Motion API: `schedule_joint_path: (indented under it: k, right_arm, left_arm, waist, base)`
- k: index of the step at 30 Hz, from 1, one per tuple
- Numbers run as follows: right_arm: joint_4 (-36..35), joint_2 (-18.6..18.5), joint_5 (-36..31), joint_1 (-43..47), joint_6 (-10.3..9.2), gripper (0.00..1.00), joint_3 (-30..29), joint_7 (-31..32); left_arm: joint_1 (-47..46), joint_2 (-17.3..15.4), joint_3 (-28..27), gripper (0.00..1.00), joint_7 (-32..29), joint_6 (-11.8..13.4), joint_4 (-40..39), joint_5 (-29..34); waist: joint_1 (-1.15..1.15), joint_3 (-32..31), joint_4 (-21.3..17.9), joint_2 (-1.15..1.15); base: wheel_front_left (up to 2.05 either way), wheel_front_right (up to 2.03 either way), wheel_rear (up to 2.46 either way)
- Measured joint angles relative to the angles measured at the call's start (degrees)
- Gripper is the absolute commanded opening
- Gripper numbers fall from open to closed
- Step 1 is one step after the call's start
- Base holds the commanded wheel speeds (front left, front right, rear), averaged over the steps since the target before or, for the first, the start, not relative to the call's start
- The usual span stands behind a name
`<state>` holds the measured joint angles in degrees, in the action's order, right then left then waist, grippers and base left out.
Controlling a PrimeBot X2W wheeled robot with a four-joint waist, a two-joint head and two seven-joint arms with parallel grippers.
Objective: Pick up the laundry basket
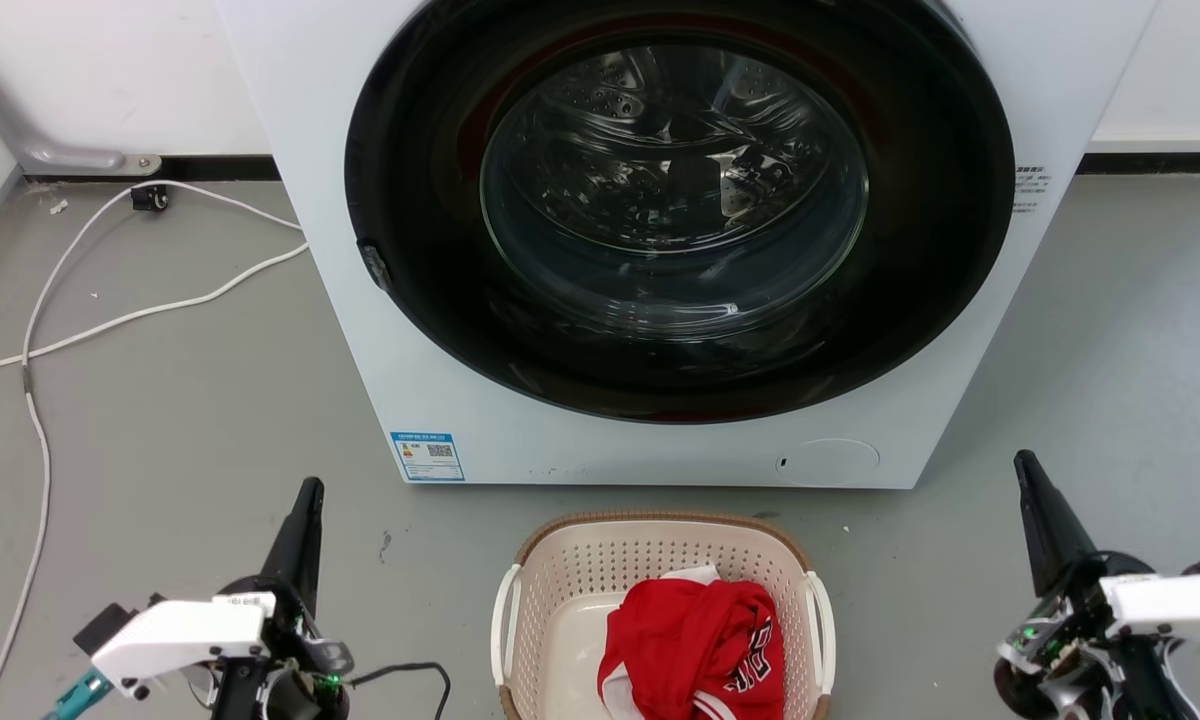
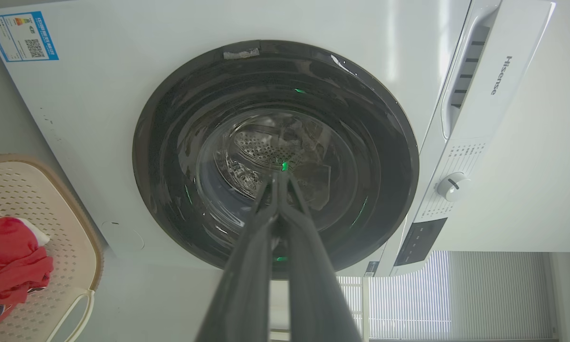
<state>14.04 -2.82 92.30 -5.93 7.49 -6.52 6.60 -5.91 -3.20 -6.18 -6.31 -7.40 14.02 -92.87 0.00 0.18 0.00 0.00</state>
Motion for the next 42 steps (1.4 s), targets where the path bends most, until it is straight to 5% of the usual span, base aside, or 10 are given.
schedule_joint_path:
  k: [1,23,32,42]
  right_arm:
    - [0.08,0.01,0.00,0.02,0.00,1.00,0.01,0.00]
    - [-0.04,0.22,-5.60,4.16,-0.09,1.00,-0.02,-4.32]
    - [-2.93,0.22,-16.16,4.14,-0.09,1.00,-2.86,-6.42]
    - [-9.99,0.22,-35.45,3.83,-0.09,1.00,-2.20,-8.65]
  left_arm:
    - [0.02,0.01,0.01,1.00,0.00,0.01,0.09,0.00]
    - [3.93,0.68,-0.12,1.00,4.17,0.63,0.35,5.91]
    - [4.21,0.68,-1.53,1.00,6.38,2.93,-2.57,12.07]
    - [4.33,0.66,-0.88,1.00,8.58,5.42,-9.24,24.24]
  waist:
    - [0.00,0.00,0.00,0.00]
    - [0.00,-0.01,0.00,0.00]
    - [0.00,-0.08,0.07,0.00]
    - [0.00,0.11,0.20,0.00]
  base:
    - [0.00,0.00,0.00]
    - [0.00,0.00,0.00]
    - [0.00,0.00,0.00]
    - [0.00,0.00,0.00]
